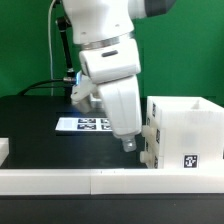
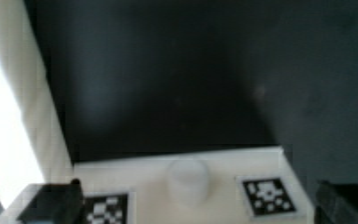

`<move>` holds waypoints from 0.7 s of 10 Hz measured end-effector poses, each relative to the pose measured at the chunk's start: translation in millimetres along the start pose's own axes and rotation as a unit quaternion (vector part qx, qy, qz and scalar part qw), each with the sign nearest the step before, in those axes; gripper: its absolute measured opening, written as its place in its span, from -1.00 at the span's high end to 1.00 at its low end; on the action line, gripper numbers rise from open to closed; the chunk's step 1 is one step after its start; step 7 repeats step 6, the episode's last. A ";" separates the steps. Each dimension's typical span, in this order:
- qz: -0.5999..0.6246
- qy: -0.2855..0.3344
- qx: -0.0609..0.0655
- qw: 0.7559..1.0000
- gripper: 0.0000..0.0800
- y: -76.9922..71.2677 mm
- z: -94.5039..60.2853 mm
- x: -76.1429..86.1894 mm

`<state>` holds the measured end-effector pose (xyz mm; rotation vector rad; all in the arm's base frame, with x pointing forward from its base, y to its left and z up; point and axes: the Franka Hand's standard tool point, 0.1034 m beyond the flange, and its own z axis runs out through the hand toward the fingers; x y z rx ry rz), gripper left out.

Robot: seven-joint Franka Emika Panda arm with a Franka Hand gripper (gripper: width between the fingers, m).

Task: Assemble drawer

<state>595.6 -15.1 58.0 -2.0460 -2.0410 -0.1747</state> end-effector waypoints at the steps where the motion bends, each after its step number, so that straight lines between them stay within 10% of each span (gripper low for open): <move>1: 0.005 -0.002 -0.005 1.000 -0.62 -1.6 -5.4 -12.6; 7: 0.009 -0.002 -0.005 1.000 -0.62 -5.5 -3.9 -16.6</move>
Offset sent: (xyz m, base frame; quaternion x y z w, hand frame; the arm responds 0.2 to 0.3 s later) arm 0.0000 0.0000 0.0000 0.0000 0.0000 0.0000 1.0000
